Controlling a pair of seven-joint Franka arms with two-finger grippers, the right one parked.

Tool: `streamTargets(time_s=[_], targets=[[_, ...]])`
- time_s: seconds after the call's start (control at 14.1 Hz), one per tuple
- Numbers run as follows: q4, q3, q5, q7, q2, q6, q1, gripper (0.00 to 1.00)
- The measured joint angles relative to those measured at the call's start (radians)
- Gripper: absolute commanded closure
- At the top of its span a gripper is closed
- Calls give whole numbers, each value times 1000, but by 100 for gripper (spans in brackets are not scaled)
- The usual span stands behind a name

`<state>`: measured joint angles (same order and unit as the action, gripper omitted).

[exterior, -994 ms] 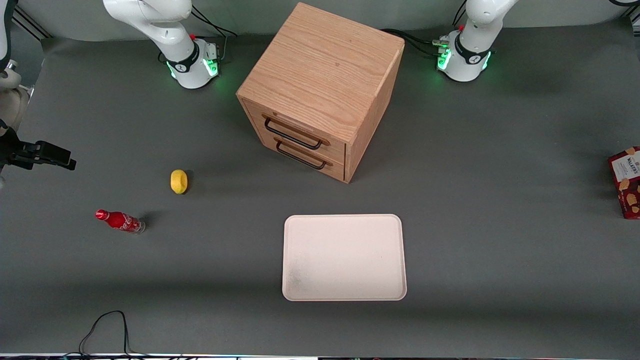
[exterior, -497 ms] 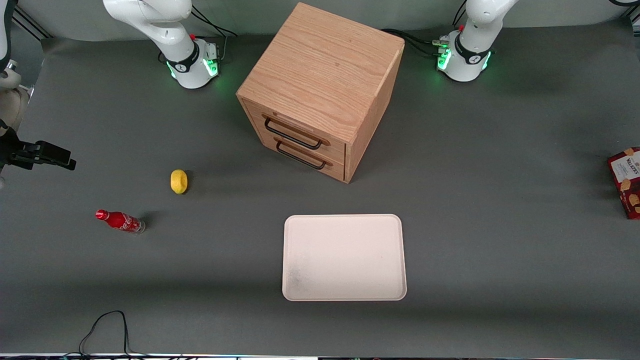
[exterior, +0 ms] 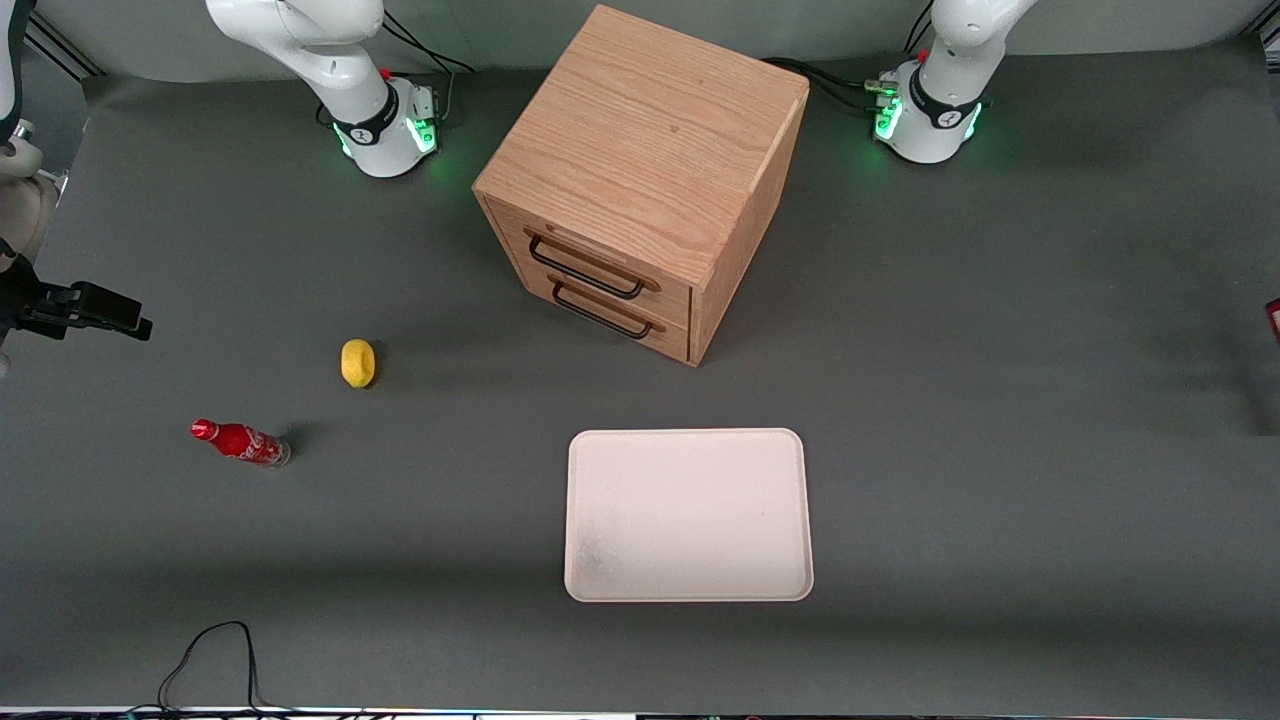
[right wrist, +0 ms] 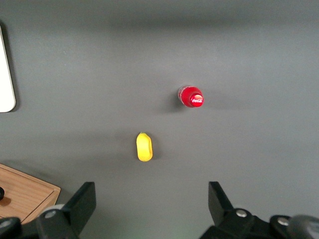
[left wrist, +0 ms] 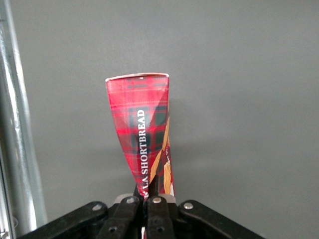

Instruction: Place red cookie box on tray

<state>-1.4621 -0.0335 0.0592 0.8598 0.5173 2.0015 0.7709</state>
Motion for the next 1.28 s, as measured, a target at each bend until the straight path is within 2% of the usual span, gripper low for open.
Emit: streamTargets(time_s=[0.36, 0.57, 0.78, 1.07, 1.28], targets=[[282, -2, -58, 0, -49, -349, -7, 100], [397, -5, -72, 0, -50, -460, -8, 100], [443, -11, -77, -9, -52, -491, -30, 100], [447, -18, -109, -129, -51, -514, -198, 100], [451, -27, -121, -355, -51, -570, -374, 100]])
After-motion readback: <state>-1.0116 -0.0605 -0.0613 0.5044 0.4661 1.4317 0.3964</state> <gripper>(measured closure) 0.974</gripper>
